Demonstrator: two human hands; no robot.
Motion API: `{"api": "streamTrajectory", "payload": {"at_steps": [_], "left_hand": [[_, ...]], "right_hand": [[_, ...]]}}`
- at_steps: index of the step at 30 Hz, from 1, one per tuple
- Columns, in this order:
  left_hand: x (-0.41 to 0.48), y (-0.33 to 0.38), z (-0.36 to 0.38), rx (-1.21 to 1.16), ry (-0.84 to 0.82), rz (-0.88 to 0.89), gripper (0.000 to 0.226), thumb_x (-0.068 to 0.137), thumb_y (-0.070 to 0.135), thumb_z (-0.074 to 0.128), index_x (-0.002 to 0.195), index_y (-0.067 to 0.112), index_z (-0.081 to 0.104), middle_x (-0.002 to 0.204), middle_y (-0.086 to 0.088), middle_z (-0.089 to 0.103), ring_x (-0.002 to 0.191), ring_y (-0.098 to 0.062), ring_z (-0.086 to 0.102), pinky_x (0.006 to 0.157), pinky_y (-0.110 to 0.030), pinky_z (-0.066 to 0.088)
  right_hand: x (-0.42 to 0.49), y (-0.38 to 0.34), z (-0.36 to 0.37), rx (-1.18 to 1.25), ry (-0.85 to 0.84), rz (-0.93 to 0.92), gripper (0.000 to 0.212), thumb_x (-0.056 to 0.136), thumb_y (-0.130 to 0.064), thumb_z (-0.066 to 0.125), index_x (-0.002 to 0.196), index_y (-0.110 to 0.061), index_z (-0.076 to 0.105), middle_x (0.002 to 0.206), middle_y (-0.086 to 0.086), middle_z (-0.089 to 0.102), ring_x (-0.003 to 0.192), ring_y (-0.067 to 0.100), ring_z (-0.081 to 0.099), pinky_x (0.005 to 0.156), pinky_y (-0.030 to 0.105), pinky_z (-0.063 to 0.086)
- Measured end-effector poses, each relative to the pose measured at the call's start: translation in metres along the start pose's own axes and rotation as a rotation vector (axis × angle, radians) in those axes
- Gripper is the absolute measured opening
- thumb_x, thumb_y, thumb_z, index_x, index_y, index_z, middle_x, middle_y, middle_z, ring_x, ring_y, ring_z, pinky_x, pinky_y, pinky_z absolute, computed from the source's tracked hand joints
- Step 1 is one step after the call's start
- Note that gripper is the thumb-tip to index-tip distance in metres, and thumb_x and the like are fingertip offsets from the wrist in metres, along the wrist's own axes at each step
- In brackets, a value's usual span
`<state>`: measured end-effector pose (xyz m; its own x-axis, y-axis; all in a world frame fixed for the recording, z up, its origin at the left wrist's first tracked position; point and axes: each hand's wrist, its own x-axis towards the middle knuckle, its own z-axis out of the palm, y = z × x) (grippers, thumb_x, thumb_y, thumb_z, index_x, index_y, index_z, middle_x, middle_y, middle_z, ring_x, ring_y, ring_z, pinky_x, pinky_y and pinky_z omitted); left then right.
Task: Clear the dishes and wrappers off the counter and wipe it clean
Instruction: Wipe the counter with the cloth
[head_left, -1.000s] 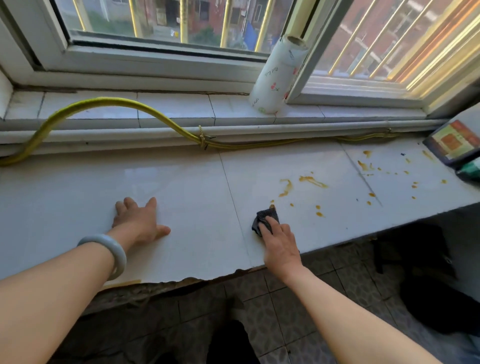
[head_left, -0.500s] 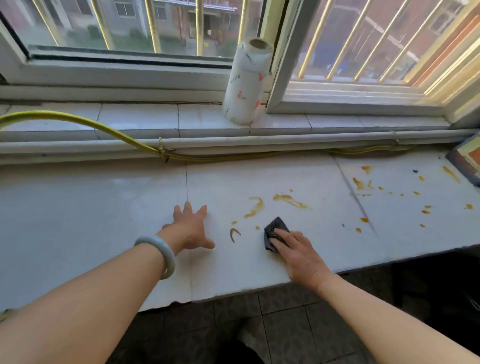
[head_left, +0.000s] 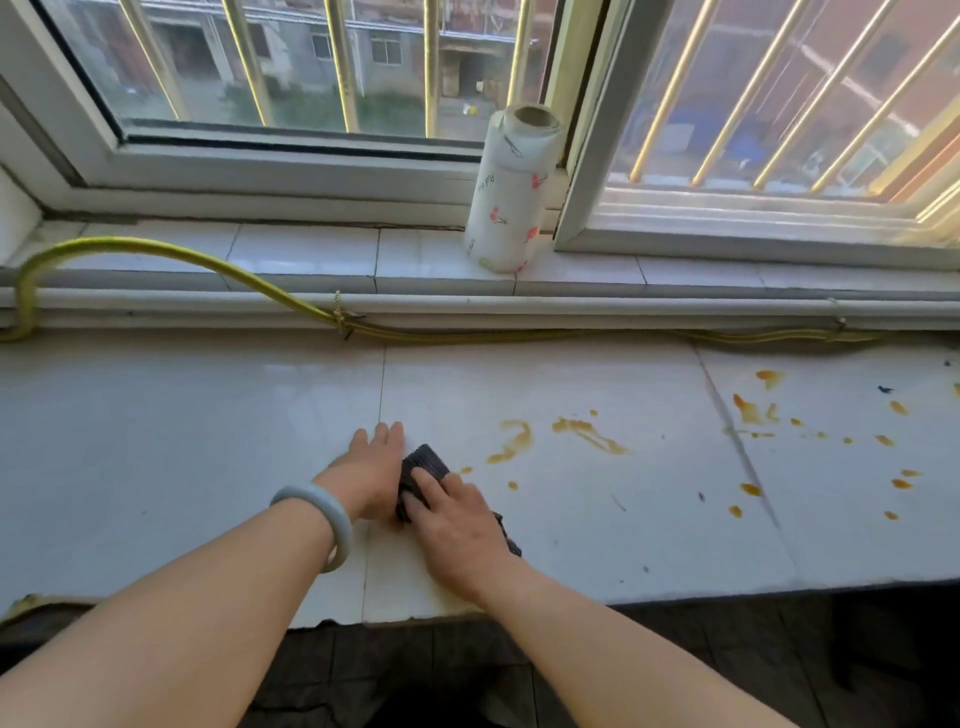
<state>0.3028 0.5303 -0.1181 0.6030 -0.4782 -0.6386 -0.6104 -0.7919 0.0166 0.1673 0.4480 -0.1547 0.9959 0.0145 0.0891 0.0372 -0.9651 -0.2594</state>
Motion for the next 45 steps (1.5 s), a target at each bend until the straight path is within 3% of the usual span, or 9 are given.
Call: {"api": "streamTrajectory", "payload": {"at_steps": [6, 11, 15, 18, 28, 34, 36, 40, 45], "left_hand": [[-0.005, 0.007, -0.008, 0.108, -0.029, 0.006, 0.117, 0.069, 0.039, 0.083, 0.153, 0.017, 0.004, 0.157, -0.011, 0.009, 0.141, -0.036, 0.018, 0.099, -0.044, 0.046], [-0.003, 0.01, -0.012, 0.159, -0.052, -0.019, 0.119, 0.069, 0.043, 0.083, 0.153, 0.015, 0.004, 0.155, -0.013, 0.014, 0.137, -0.037, 0.025, 0.094, -0.044, 0.05], [-0.002, 0.016, -0.017, 0.2, -0.063, -0.045, 0.119, 0.067, 0.044, 0.084, 0.152, 0.012, 0.007, 0.146, -0.014, 0.025, 0.13, -0.036, 0.034, 0.096, -0.044, 0.049], [0.0, 0.02, -0.019, 0.189, -0.096, -0.071, 0.114, 0.067, 0.043, 0.084, 0.151, 0.012, 0.014, 0.142, -0.013, 0.026, 0.129, -0.036, 0.033, 0.097, -0.043, 0.048], [0.001, 0.02, -0.022, 0.235, -0.11, -0.075, 0.128, 0.068, 0.046, 0.083, 0.154, 0.008, -0.003, 0.149, -0.019, 0.022, 0.127, -0.036, 0.038, 0.1, -0.041, 0.045], [0.009, 0.009, -0.053, 0.162, -0.005, 0.055, 0.062, 0.082, 0.047, 0.07, 0.131, 0.017, 0.047, 0.121, -0.004, 0.057, 0.112, -0.026, 0.055, 0.088, -0.037, 0.042], [0.018, 0.006, -0.051, 0.089, 0.068, 0.029, 0.083, 0.075, 0.054, 0.073, 0.14, 0.019, 0.034, 0.134, -0.007, 0.046, 0.125, -0.03, 0.043, 0.092, -0.042, 0.038], [0.03, 0.005, -0.037, 0.0, -0.005, -0.049, 0.108, 0.069, 0.057, 0.077, 0.151, 0.022, 0.016, 0.156, -0.008, 0.011, 0.144, -0.036, 0.01, 0.102, -0.053, 0.039], [0.037, 0.02, -0.05, 0.153, -0.083, -0.097, 0.115, 0.066, 0.053, 0.08, 0.152, 0.014, 0.013, 0.145, -0.016, 0.028, 0.13, -0.04, 0.031, 0.101, -0.05, 0.043]], "right_hand": [[0.008, 0.059, -0.018, -0.087, -0.124, 0.317, 0.058, 0.084, -0.008, 0.048, 0.141, -0.015, 0.041, 0.151, 0.009, 0.03, 0.116, 0.037, 0.041, 0.094, 0.042, 0.038], [0.008, 0.085, -0.035, -0.08, -0.099, 0.563, 0.062, 0.081, 0.0, 0.046, 0.141, -0.014, 0.041, 0.152, 0.009, 0.027, 0.116, 0.036, 0.037, 0.094, 0.038, 0.035], [0.032, 0.057, -0.021, -0.046, -0.005, 0.402, 0.06, 0.063, 0.003, 0.064, 0.121, -0.008, 0.06, 0.134, 0.015, 0.052, 0.093, 0.039, 0.052, 0.077, 0.042, 0.051], [0.06, 0.033, -0.011, -0.029, -0.095, 0.275, 0.057, 0.078, -0.008, 0.056, 0.134, -0.014, 0.049, 0.149, 0.01, 0.036, 0.113, 0.037, 0.043, 0.089, 0.041, 0.039], [0.036, 0.105, -0.034, -0.137, -0.117, 0.602, 0.061, 0.089, -0.008, 0.041, 0.148, -0.021, 0.032, 0.156, 0.002, 0.021, 0.116, 0.03, 0.034, 0.098, 0.037, 0.031], [0.056, 0.097, -0.041, -0.056, -0.007, 0.61, 0.059, 0.081, 0.002, 0.049, 0.139, -0.009, 0.046, 0.146, 0.013, 0.037, 0.11, 0.036, 0.04, 0.095, 0.04, 0.038], [0.08, 0.078, -0.034, -0.042, 0.032, 0.442, 0.057, 0.077, 0.002, 0.054, 0.133, -0.008, 0.053, 0.14, 0.014, 0.044, 0.104, 0.038, 0.045, 0.091, 0.045, 0.044], [0.124, 0.05, -0.019, -0.054, -0.163, 0.254, 0.047, 0.088, -0.018, 0.052, 0.134, -0.02, 0.046, 0.146, 0.005, 0.034, 0.115, 0.032, 0.037, 0.092, 0.039, 0.033], [0.135, 0.078, -0.023, -0.13, -0.208, 0.396, 0.054, 0.088, -0.01, 0.043, 0.141, -0.019, 0.036, 0.153, 0.007, 0.023, 0.121, 0.033, 0.032, 0.097, 0.04, 0.032]]}}
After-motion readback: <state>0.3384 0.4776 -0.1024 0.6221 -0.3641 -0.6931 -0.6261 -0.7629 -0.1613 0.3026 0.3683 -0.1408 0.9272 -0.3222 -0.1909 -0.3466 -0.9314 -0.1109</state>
